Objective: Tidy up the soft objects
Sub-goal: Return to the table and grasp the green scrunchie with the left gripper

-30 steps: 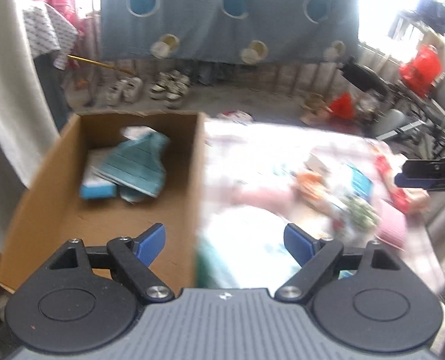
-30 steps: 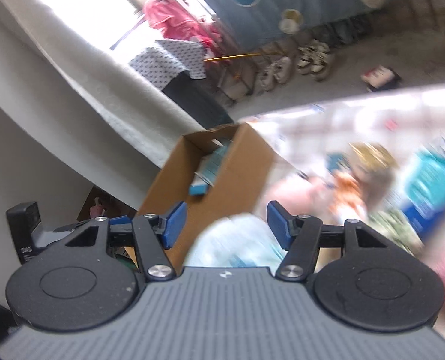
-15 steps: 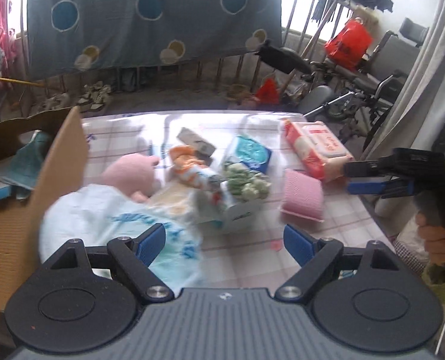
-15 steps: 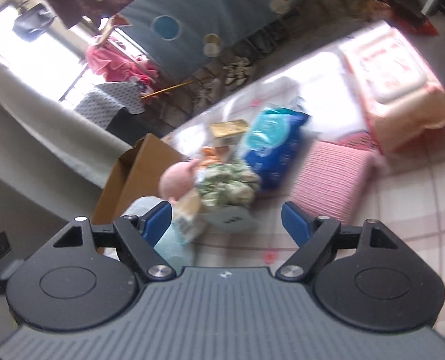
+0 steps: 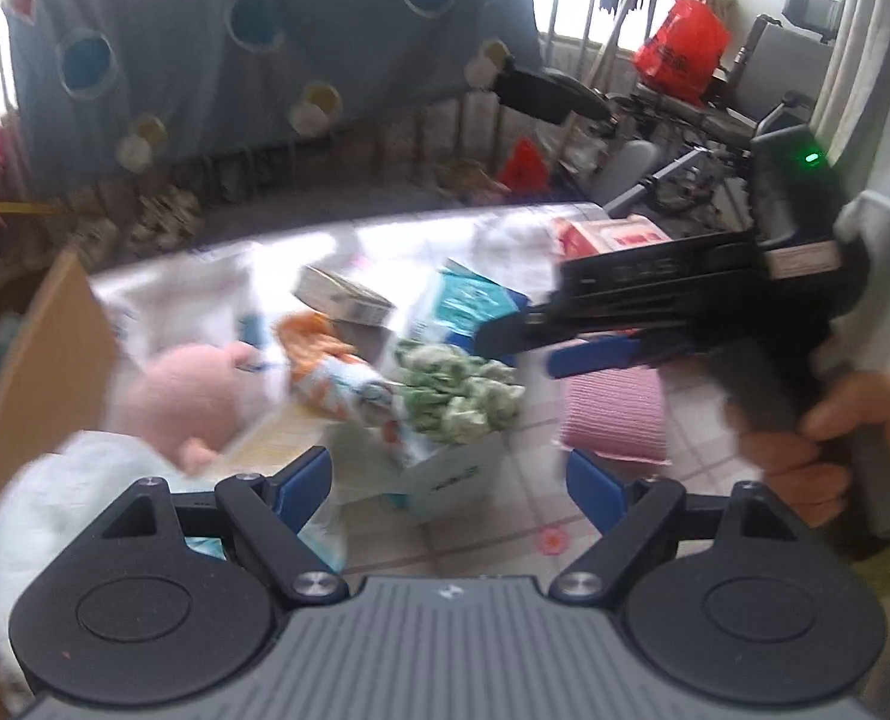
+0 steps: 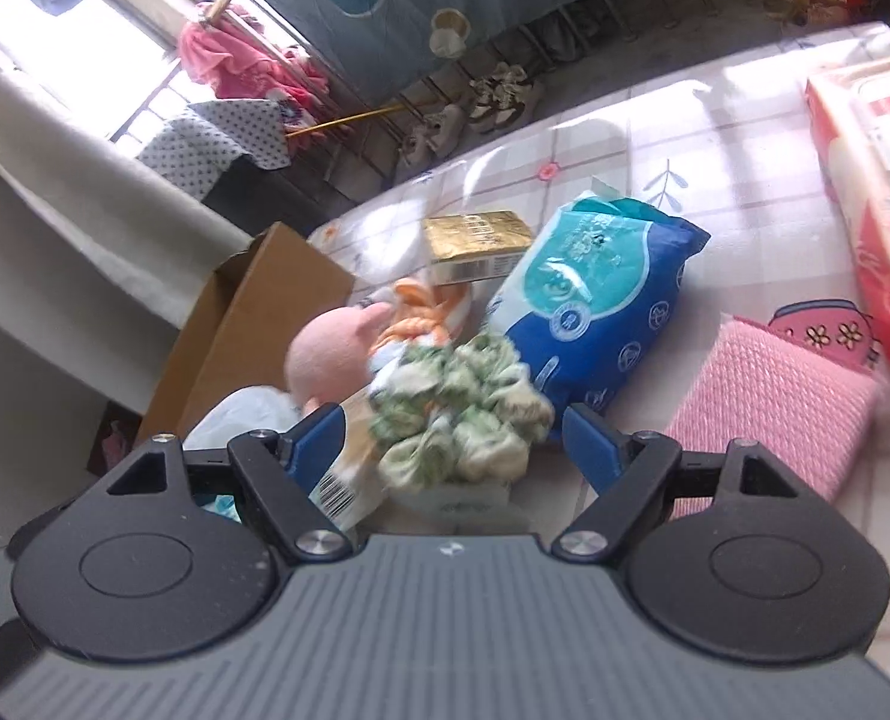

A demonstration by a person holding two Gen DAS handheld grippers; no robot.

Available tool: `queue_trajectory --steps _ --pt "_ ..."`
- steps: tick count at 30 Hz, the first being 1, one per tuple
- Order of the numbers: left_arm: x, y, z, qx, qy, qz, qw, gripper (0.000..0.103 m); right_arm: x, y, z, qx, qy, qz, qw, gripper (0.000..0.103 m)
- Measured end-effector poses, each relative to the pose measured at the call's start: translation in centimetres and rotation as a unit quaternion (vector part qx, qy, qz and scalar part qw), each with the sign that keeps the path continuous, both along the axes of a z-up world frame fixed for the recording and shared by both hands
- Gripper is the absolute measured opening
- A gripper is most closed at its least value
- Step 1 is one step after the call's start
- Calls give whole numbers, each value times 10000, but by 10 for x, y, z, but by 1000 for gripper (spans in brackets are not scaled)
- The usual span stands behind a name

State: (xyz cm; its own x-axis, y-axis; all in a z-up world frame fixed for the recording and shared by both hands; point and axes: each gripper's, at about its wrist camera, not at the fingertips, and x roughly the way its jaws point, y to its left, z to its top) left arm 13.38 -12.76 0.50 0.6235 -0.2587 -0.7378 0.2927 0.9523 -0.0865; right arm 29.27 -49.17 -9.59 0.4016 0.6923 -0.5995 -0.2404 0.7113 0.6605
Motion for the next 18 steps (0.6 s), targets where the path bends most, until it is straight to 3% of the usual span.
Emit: queue_trajectory --steps 5,11,18 --pt "29 -8 -17 10 227 98 9997 87 22 2 -30 260 358 -63 9990 56" --pt "47 -17 -29 137 375 130 9991 87 34 1 -58 1045 732 186 9917 27" --pt "65 -21 -41 185 575 298 9977 84 34 -6 -66 1685 821 457 9812 18"
